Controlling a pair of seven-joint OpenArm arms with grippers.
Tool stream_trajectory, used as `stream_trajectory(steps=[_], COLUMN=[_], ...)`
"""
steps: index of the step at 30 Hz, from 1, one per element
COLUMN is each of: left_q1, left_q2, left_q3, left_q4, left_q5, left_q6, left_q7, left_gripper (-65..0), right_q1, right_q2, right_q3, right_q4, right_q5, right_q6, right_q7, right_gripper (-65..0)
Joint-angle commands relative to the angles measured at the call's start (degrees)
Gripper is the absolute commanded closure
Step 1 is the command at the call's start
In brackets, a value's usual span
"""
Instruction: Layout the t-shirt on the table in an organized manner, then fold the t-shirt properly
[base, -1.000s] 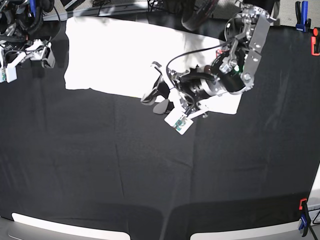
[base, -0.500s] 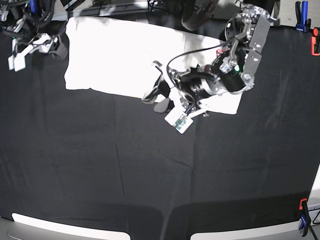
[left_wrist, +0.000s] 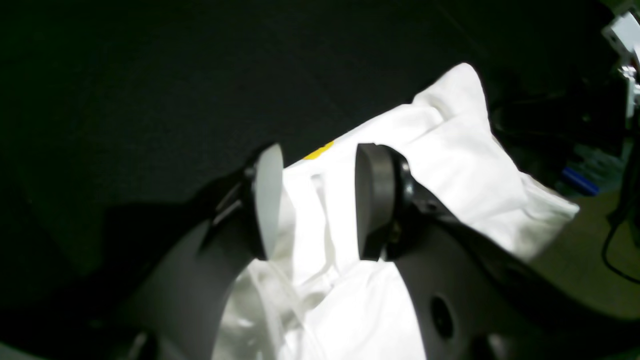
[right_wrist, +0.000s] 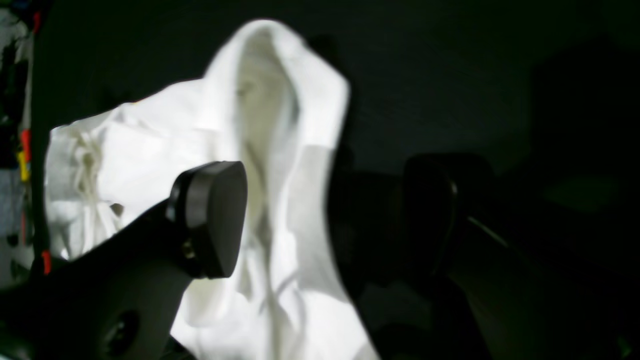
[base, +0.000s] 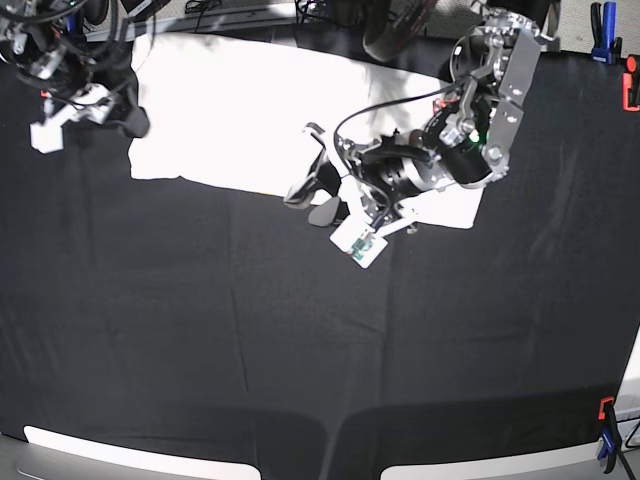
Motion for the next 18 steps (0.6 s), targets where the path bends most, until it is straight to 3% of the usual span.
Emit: stream_trajectory(steps=[1,11,18], left_q1=[-0.7,-0.7,-0.7], left_q2=[0.3,0.3,0.3], left_q3=[-0.1,-0.1,-0.1], left_q4=[1.3,1.3,1.3], left_q5=[-0.7,-0.7,-0.7], left_q6=[0.0,0.0,0.0], left_q7=[-1.4,-1.4,-1.0], left_gripper=[-22.2,-22.2,-22.2], right_q1=[-0.2,-0.2,-0.2], right_q2=[0.4,0.5,0.6], right_q3=[-1.4,-16.4,-15.7], right_q4=[0.4,0.4,0.4], right_q5=[-0.7,-1.1,-5.7], right_q6=[0.0,0.0,0.0], right_q7=[-0.7,-0.7,-0.7], right_gripper=[-47.0,-47.0,-47.0])
